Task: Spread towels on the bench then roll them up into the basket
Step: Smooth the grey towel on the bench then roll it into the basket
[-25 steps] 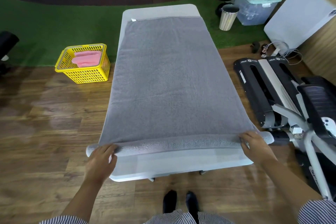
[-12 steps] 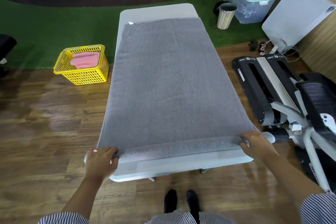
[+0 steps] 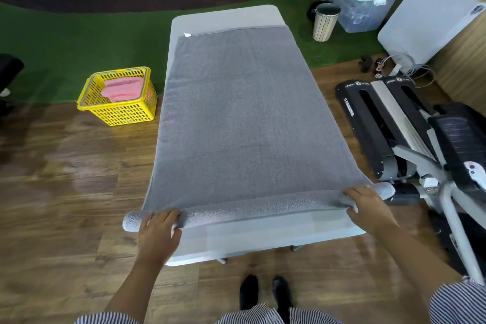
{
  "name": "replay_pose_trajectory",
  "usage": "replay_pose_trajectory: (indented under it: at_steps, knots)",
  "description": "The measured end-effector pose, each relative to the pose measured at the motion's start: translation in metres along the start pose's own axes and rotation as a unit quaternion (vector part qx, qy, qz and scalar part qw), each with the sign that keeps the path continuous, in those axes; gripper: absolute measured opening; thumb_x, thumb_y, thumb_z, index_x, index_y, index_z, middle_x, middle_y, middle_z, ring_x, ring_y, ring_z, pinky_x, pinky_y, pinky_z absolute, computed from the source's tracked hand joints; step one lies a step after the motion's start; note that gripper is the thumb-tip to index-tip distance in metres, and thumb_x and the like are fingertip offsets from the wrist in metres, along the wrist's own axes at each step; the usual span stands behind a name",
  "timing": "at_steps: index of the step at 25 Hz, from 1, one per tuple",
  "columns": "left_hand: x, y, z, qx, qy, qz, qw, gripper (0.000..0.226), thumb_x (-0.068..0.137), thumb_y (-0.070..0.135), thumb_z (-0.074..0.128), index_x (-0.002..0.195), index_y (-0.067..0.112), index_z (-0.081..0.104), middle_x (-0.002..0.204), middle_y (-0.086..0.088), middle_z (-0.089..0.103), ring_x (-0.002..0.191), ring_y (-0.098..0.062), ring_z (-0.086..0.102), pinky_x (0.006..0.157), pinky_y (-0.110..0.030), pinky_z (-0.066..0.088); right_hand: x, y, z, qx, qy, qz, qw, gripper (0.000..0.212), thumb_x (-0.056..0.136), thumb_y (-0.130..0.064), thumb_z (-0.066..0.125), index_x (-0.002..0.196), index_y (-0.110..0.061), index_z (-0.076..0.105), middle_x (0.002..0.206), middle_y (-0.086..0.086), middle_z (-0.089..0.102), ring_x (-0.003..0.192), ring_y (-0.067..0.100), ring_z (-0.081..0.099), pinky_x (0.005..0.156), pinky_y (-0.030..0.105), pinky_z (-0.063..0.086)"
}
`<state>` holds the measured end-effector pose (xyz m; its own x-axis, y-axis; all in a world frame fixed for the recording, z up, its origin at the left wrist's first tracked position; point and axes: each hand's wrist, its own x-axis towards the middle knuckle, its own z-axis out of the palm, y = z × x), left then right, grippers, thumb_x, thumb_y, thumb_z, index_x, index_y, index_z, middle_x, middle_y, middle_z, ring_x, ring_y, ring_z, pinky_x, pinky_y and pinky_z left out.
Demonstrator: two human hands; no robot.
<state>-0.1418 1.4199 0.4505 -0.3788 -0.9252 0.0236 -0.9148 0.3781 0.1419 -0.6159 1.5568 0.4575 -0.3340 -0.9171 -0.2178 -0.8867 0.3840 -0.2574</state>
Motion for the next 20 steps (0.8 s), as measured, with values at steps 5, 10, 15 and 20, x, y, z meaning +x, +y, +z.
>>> replay_pose_trajectory:
  at_steps: [5,10,15,20]
  knots:
    - [0.005,-0.001,-0.006,-0.005,0.012,0.005,1.000,0.039,0.069,0.030,0.038,0.086,0.016,0.070,0.079,0.006,0.070,0.071,-0.022,0.067,0.073,-0.043,0.050,0.007,-0.002,-0.008,-0.016,-0.040,0.021,0.999,0.028,0.081,-0.014,0.057,0.108,-0.012,0.065,0.104,0.006,0.067,0.098,0.030,0.056,0.087,0.036,0.045]
    - [0.012,0.000,-0.004,-0.003,0.026,0.030,0.999,0.038,0.071,0.018,0.042,0.099,0.013,0.067,0.099,-0.002,0.069,0.086,-0.027,0.067,0.079,-0.047,0.053,0.012,-0.005,-0.005,0.031,0.015,-0.005,0.999,0.031,0.074,0.005,0.060,0.103,-0.006,0.064,0.103,0.011,0.060,0.093,0.037,0.055,0.085,0.044,0.048]
    - [0.014,0.007,0.008,0.015,0.005,0.021,1.000,0.041,0.063,0.023,0.064,0.102,0.012,0.068,0.099,-0.001,0.070,0.093,-0.026,0.067,0.093,-0.056,0.046,0.004,0.000,0.008,0.015,0.011,-0.022,1.000,0.039,0.075,-0.003,0.069,0.114,-0.001,0.063,0.111,0.013,0.064,0.108,0.034,0.056,0.114,0.049,0.025]
    - [0.009,0.009,0.002,0.027,0.008,0.029,0.999,0.033,0.070,0.031,0.043,0.084,0.021,0.070,0.072,0.008,0.068,0.069,-0.020,0.067,0.073,-0.041,0.045,0.009,-0.004,-0.003,0.013,-0.037,-0.017,0.999,0.028,0.082,-0.016,0.060,0.109,-0.008,0.063,0.104,0.008,0.064,0.100,0.026,0.055,0.099,0.032,0.036]
